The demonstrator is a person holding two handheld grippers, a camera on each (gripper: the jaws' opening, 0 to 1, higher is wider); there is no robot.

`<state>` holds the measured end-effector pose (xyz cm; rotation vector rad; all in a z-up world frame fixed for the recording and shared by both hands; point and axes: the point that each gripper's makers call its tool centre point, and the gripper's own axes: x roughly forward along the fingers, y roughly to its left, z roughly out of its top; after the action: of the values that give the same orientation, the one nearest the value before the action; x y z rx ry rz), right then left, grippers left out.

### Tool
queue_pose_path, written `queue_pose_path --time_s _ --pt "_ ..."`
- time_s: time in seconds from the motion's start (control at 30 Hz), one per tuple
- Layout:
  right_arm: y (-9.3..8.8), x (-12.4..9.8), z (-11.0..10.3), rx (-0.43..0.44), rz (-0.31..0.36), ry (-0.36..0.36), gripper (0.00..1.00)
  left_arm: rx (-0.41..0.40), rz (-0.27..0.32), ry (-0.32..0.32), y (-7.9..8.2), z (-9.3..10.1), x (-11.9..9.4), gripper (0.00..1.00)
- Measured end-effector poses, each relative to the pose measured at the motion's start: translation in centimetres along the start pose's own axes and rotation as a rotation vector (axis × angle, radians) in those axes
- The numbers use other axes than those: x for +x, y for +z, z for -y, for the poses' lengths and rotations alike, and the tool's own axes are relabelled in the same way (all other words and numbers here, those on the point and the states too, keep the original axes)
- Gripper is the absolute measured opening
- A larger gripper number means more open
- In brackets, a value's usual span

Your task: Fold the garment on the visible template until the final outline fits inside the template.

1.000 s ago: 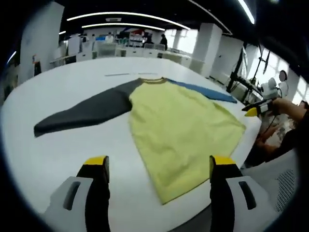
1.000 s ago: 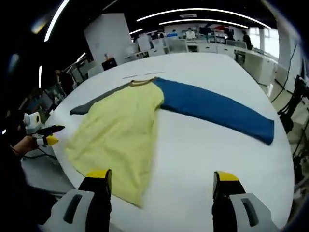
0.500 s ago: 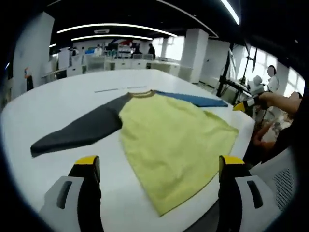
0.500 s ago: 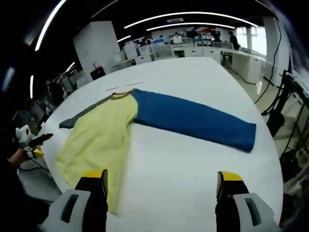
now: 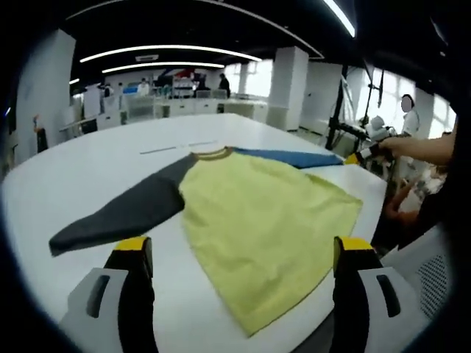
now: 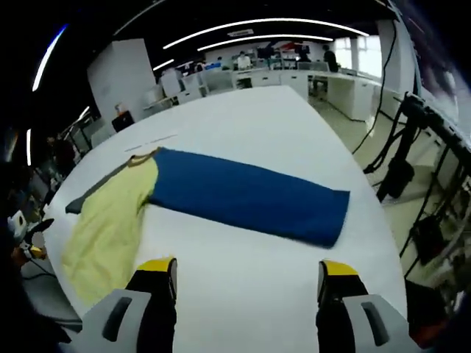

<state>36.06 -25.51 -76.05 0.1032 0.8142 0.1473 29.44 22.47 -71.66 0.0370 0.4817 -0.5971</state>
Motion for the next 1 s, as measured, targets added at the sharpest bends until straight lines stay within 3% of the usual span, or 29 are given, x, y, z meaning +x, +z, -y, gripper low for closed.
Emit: queue_pose_path --time_s 0.23,0.4,0.6,0.73,1.0 --pt "0.5 1.3 4.0 0.026 -0.014 -0.082 0.56 0.011 0.001 -0.005 0.3 -0.1 0.1 0.99" --pt "0.6 1.6 5.6 0.052 -0.015 -0.141 0.38 0.009 0.003 -0.010 0.5 0.0 0.2 0.99" --pt "1.1 1.7 7.1 0.099 -0.014 -0.198 0.24 0.005 0.004 -0.017 0.5 0.2 0.3 0.99" --pt "1.3 2.5 8.8 0.107 -0.033 -0.210 0.19 0.004 -0.003 -0.014 0.3 0.1 0.2 0.99" --pt "0.9 3.5 9.4 0.114 -0.070 -0.206 0.13 -0.001 -0.013 -0.003 0.1 -0.1 0.2 0.98"
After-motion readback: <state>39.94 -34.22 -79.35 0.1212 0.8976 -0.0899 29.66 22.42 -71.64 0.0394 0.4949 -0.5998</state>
